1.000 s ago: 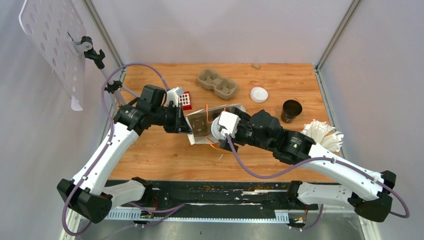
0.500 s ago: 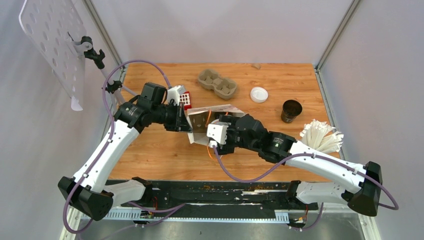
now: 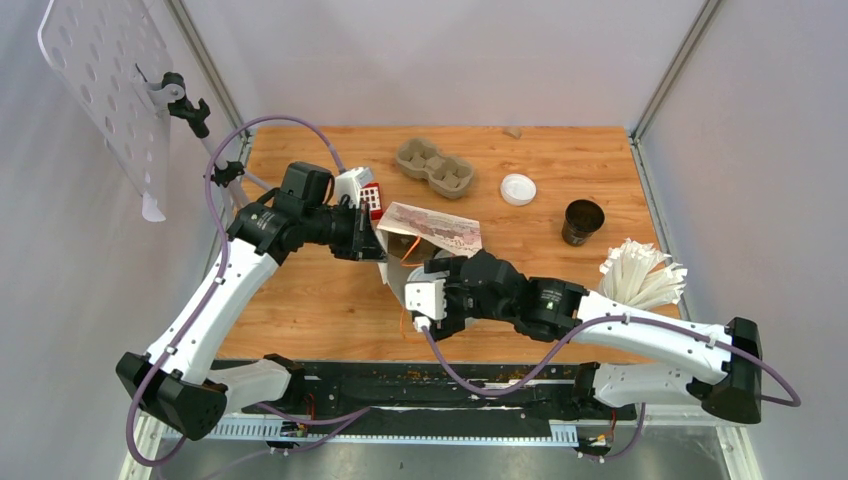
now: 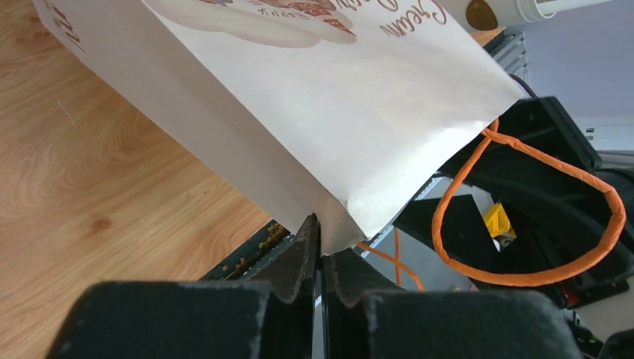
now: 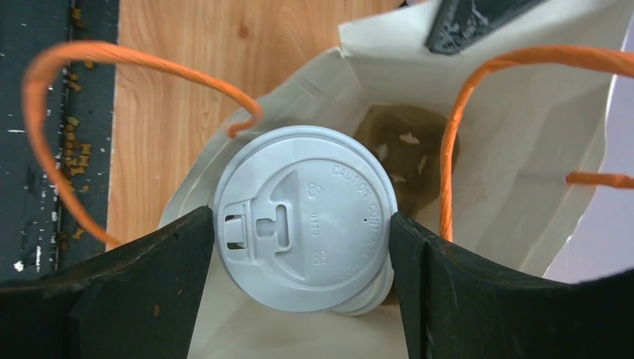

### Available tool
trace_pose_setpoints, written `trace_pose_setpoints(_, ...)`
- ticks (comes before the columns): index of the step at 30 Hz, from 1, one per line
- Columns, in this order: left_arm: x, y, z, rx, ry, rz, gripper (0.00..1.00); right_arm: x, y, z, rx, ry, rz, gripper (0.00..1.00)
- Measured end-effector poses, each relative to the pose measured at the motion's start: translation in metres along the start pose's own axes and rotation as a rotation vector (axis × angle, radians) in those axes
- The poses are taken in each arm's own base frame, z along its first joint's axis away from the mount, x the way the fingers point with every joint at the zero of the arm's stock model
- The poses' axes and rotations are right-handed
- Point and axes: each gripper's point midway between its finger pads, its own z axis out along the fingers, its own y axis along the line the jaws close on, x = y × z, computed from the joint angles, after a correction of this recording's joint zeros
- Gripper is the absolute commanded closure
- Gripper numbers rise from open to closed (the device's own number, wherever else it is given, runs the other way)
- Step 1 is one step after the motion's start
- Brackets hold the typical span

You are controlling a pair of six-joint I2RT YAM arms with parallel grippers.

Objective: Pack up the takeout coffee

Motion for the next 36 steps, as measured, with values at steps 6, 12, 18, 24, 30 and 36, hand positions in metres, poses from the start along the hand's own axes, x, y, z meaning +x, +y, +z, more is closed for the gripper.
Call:
trace_pose_setpoints(6,0.002,0.006,-0.002,-0.038,0.005,0.006,0.76,-0.010,0.004,0.006,-0.010,-0.010,-0.007,0.33)
trace_pose_setpoints(12,0.010,0.022,-0.007,-0.134,0.029,0.000,0.66,-0.002,0.002,0.027,0.009,0.030,-0.007,0.33)
trace_pose_setpoints(18,0.018,0.043,-0.021,-0.266,0.020,-0.014,0.52,-0.002,-0.002,0.033,0.027,0.031,-0.006,0.33)
trace_pose_setpoints(24,0.019,0.046,-0.035,-0.315,-0.027,-0.017,0.47,-0.005,-0.009,0.035,0.038,0.027,-0.015,0.33)
trace_pose_setpoints(30,0.024,0.049,-0.037,-0.323,-0.034,-0.024,0.47,-0.006,-0.014,0.039,0.045,0.030,-0.024,0.33)
trace_pose_setpoints(36,0.029,0.056,-0.031,-0.331,-0.019,-0.034,0.52,-0.009,-0.018,0.038,0.052,0.023,-0.033,0.33)
